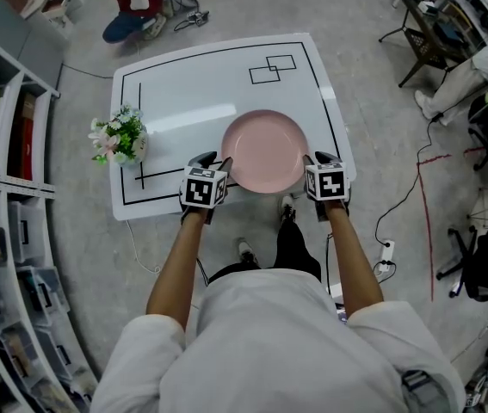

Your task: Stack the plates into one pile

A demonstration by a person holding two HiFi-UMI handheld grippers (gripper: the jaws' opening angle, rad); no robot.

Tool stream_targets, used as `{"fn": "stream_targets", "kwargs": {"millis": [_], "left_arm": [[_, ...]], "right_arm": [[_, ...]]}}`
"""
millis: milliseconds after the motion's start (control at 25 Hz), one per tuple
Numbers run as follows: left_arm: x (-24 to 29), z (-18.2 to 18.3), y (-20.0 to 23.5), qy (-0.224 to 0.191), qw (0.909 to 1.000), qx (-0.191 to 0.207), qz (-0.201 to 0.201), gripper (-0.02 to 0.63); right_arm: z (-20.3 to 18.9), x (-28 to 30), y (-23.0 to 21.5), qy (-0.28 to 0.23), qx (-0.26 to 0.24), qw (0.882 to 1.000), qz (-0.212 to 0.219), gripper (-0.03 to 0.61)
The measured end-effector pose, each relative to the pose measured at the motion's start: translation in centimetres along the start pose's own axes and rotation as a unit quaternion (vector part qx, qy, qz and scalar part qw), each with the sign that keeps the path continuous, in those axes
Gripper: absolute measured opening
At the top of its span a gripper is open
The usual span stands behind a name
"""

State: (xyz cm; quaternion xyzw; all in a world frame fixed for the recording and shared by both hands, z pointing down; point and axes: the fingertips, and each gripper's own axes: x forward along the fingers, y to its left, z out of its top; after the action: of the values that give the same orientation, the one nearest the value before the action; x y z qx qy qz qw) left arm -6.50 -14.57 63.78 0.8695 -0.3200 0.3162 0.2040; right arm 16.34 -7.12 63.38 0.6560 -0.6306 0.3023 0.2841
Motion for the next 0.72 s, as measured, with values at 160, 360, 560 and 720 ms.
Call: {"fn": "stream_targets", "kwargs": {"millis": [160, 360, 560, 720], "left_arm": [[-1.6, 0.5, 0.5, -0.027, 0.9996, -0.003, 0.003, 0.179], [-4.9, 3.1, -0.5, -0.090, 0.9958, 0.009, -0.011, 0.069], [-10.0, 7.6, -1.8, -0.160, 0.9861, 0.046, -0.004, 0.025], [-14.6, 11.5, -2.1, -0.207, 0.9753, 0.073, 0.019, 0.020]], "right_arm": [[0.8, -2.4, 0.6, -0.027, 0.000, 1.000, -0.009, 0.135], [3.0, -7.7, 1.3, -0.075, -0.011, 0.997, -0.013, 0.121], [6.4, -13.0, 0.6, -0.130, -0.028, 0.991, -0.010, 0.067], [10.0, -16.1, -0.1, -0.181, -0.048, 0.982, -0.006, 0.014]]}}
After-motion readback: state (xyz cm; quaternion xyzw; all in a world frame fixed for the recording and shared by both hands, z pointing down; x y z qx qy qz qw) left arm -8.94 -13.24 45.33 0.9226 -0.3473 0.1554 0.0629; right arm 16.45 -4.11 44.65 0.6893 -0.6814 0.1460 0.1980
